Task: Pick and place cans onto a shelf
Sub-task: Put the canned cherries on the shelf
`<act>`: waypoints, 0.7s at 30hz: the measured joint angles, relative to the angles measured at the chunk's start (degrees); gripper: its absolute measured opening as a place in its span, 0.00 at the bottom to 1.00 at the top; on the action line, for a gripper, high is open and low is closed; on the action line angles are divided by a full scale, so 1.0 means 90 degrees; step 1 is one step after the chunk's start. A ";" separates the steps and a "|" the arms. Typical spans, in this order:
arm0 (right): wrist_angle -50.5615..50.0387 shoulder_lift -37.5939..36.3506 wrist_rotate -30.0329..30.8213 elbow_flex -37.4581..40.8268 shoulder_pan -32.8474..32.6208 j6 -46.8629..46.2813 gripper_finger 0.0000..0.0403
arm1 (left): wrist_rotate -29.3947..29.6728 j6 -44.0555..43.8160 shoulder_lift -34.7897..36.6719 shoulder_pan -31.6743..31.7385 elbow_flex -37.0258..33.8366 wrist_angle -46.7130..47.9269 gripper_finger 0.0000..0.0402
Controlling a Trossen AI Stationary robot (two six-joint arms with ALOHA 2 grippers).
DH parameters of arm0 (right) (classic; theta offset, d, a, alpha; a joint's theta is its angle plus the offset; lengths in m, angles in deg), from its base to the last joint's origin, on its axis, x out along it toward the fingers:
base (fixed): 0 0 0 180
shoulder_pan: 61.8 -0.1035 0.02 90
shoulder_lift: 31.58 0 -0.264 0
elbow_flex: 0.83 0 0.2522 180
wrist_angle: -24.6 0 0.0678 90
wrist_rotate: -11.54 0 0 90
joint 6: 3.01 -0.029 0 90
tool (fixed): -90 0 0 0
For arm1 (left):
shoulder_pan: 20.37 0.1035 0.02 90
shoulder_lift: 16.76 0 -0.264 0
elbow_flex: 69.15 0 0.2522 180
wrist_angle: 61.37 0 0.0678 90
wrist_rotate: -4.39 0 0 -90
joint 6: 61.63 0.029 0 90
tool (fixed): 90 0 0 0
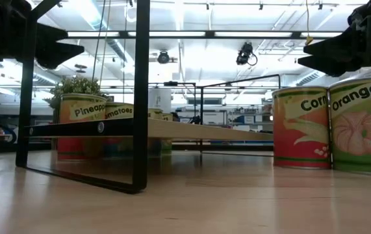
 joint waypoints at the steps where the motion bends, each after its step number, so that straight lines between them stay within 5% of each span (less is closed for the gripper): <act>1: -0.0001 0.0000 0.0000 0.0000 0.0001 0.0000 0.86 | -0.0065 -0.0506 0.0000 0.0000 0.0002 -0.0002 0.88; 4: -0.0001 -0.0001 -0.0001 0.0000 0.0002 0.0002 0.86 | -0.0089 -0.1606 0.0000 0.0000 0.0001 0.0000 0.88; 10: 0.0001 -0.0002 -0.0001 0.0000 0.0000 0.0028 0.86 | -0.0063 -0.2239 0.0000 0.0002 0.0000 -0.0145 0.88; 21: 0.1178 -0.0001 -0.0076 0.0002 0.0087 -0.1040 0.86 | 0.0111 -0.0731 -0.0002 0.0002 0.0000 -0.1084 0.88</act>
